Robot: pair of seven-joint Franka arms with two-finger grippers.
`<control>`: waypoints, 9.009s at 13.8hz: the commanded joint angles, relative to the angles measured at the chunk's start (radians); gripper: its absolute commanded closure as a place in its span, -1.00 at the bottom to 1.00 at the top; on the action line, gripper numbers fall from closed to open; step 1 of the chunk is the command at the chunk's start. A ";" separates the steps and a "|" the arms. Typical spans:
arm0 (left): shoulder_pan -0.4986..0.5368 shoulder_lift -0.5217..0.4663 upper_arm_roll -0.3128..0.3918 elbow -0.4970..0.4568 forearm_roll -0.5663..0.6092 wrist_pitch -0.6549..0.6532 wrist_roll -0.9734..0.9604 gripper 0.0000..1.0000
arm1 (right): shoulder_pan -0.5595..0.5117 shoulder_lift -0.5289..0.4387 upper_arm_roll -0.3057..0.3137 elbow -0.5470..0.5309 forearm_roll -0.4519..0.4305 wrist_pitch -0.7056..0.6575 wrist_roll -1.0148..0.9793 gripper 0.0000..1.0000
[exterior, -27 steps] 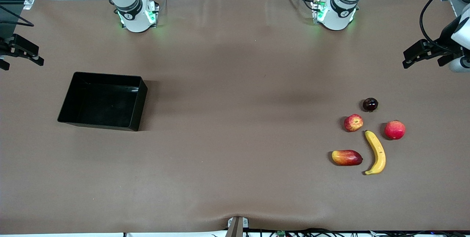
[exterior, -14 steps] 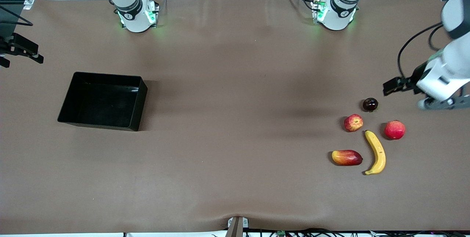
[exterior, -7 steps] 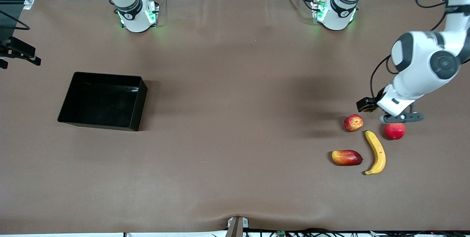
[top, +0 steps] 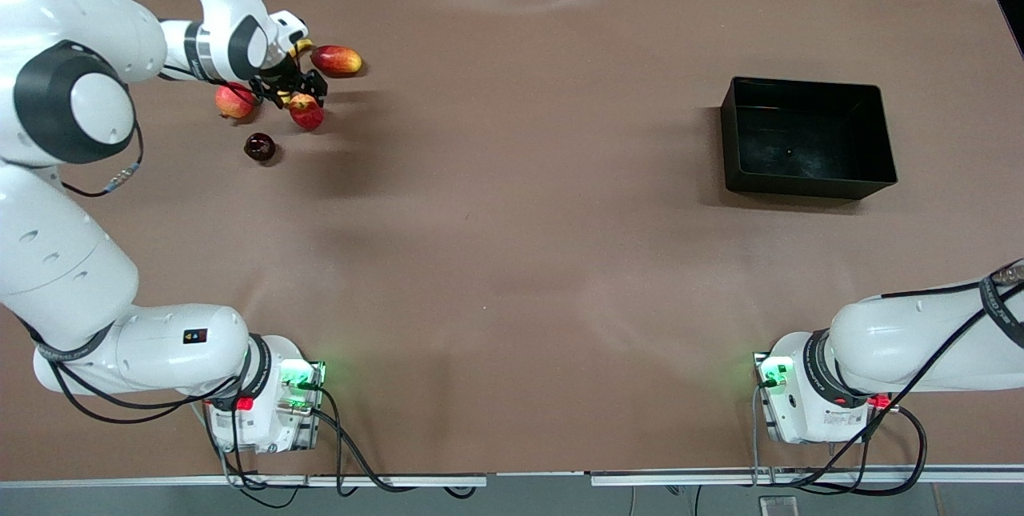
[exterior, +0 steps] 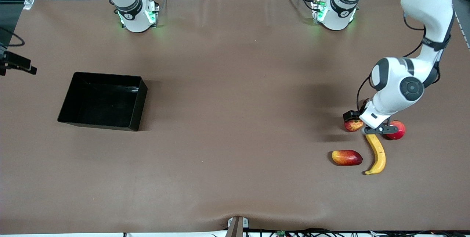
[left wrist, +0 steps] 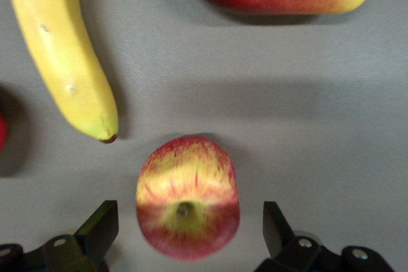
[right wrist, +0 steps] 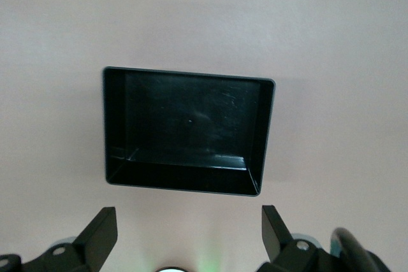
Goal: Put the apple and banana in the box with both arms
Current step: 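Grasp the apple with the left gripper while the right gripper reaches the box, then slide the black box toward the table middle with the right gripper, then carry the apple over the box with the left gripper, then open the left gripper over the box while the right gripper withdraws, then return the right arm to rest while the left gripper moves toward the banana, then lower the left gripper onto the yellow banana, then close the left gripper on the banana and lift it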
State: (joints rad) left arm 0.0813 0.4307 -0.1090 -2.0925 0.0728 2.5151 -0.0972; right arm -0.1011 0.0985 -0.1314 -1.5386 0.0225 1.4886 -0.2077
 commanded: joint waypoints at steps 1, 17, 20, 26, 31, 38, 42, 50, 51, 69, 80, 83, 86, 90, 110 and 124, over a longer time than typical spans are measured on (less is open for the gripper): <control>0.012 0.034 0.000 0.037 0.025 0.010 -0.002 -0.70 | -0.048 0.137 0.012 0.029 -0.016 0.027 -0.005 -1.00; 0.002 -0.125 -0.037 0.201 0.018 -0.343 -0.032 1.00 | -0.236 0.296 0.016 -0.418 -0.044 0.623 -0.153 -1.00; -0.002 -0.155 -0.055 0.227 0.018 -0.429 -0.033 1.00 | -0.241 0.296 0.016 -0.495 -0.041 0.719 -0.148 0.09; -0.005 -0.156 -0.084 0.305 0.016 -0.516 -0.073 1.00 | -0.227 0.279 0.019 -0.483 0.005 0.599 -0.151 1.00; -0.006 -0.150 -0.103 0.371 0.015 -0.579 -0.108 1.00 | -0.184 0.234 0.030 -0.336 0.034 0.311 -0.144 1.00; 0.000 -0.165 -0.115 0.374 0.015 -0.610 -0.107 1.00 | 0.096 0.204 0.032 -0.034 0.125 -0.106 0.172 1.00; 0.003 -0.167 -0.115 0.396 0.013 -0.630 -0.118 1.00 | 0.276 0.184 0.029 -0.044 0.264 -0.081 0.263 1.00; -0.002 -0.173 -0.135 0.442 0.013 -0.699 -0.150 1.00 | 0.621 0.246 0.032 -0.104 0.295 0.240 0.543 1.00; -0.003 -0.173 -0.138 0.448 0.013 -0.719 -0.165 1.00 | 0.664 0.272 0.032 -0.113 0.297 0.299 0.601 1.00; -0.227 0.040 -0.340 0.390 0.028 -0.458 -0.602 1.00 | 0.853 0.392 0.006 -0.060 0.148 0.650 0.760 -1.00; -0.367 0.209 -0.339 0.338 0.133 -0.453 -0.756 1.00 | 0.490 0.279 0.001 0.362 0.240 -0.011 0.706 -1.00; -0.361 0.215 -0.336 0.342 0.133 -0.453 -0.756 -0.94 | 0.385 0.233 -0.001 0.367 0.148 -0.099 0.573 -1.00; -0.325 0.148 -0.331 0.387 0.133 -0.511 -0.746 -1.00 | 0.295 0.166 0.004 0.350 0.051 -0.108 0.468 -1.00; -0.214 0.083 -0.333 0.549 0.133 -0.656 -0.727 -1.00 | 0.190 0.083 0.003 0.234 0.050 -0.090 0.338 -1.00; 0.233 0.376 -0.190 0.598 0.392 -0.234 -0.067 -0.64 | 0.061 -0.155 0.052 -0.018 0.051 0.015 0.191 -1.00; 0.140 0.181 -0.403 0.594 0.380 -0.443 -0.188 1.00 | 0.077 -0.154 0.072 -0.018 -0.036 0.021 0.188 -1.00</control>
State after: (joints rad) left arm 0.2649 0.6515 -0.4962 -1.4739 0.4453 2.1084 -0.2203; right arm -0.0120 -0.0667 -0.0729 -1.5780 0.0076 1.5171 -0.0093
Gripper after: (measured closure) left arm 0.661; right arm 0.000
